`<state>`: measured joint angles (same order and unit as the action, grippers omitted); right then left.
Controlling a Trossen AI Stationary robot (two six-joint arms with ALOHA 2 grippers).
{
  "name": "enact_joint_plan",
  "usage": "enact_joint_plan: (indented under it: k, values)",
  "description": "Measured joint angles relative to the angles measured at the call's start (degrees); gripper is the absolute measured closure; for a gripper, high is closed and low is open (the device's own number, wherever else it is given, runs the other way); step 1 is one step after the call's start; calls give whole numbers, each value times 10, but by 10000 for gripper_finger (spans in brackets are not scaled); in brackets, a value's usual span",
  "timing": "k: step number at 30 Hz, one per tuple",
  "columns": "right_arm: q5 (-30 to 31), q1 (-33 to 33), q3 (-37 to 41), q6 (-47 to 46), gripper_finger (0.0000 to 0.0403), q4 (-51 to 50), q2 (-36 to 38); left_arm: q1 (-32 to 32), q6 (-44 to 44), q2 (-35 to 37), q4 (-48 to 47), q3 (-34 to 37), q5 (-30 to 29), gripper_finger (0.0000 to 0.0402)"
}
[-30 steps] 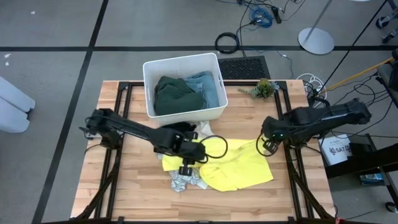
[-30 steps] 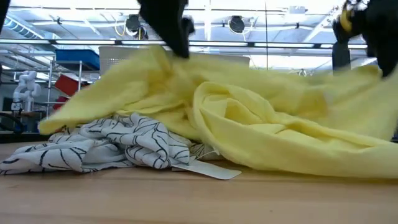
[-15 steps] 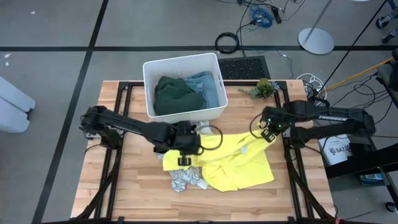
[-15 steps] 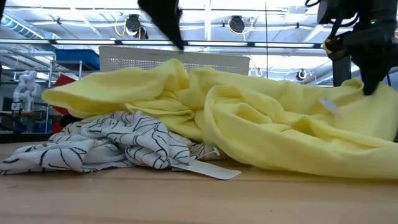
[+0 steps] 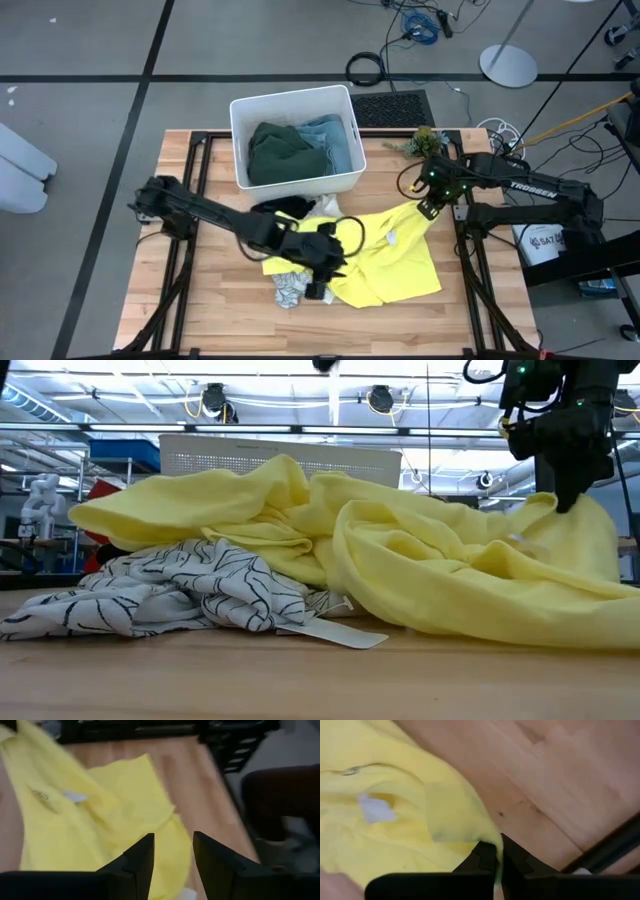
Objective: Fold laundry
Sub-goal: Fold the yellow shirt
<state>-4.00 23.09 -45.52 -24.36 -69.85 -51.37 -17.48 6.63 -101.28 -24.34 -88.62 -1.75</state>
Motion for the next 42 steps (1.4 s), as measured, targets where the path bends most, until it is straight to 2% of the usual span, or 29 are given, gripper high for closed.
enact_joint_plan:
  k: [4,10,17,27,30,33,37,38,42]
  values:
    - [-9,2,0,10,403,2,0,1,-1,-48,-6,0,-71,256]
    - [-10,2,0,13,403,-3,0,-3,-43,-96,-46,1,-84,256]
    - [-10,2,0,13,403,-2,0,-20,-90,-100,-98,1,-209,256]
    - [-10,2,0,12,403,1,0,-21,-98,-135,-122,1,-190,256]
    - [-10,2,0,12,403,1,0,-20,-70,-148,-128,1,-231,260]
    - [-11,2,0,12,403,1,0,-20,-57,-149,-122,1,-270,291]
    - [-21,2,0,11,403,0,0,-21,-60,-148,-126,-13,-262,376]
    - [-21,2,0,12,403,0,0,-21,-63,-147,-124,-21,-252,387]
    - [-22,2,0,12,403,-2,0,-22,-70,-146,-142,-66,-198,389]
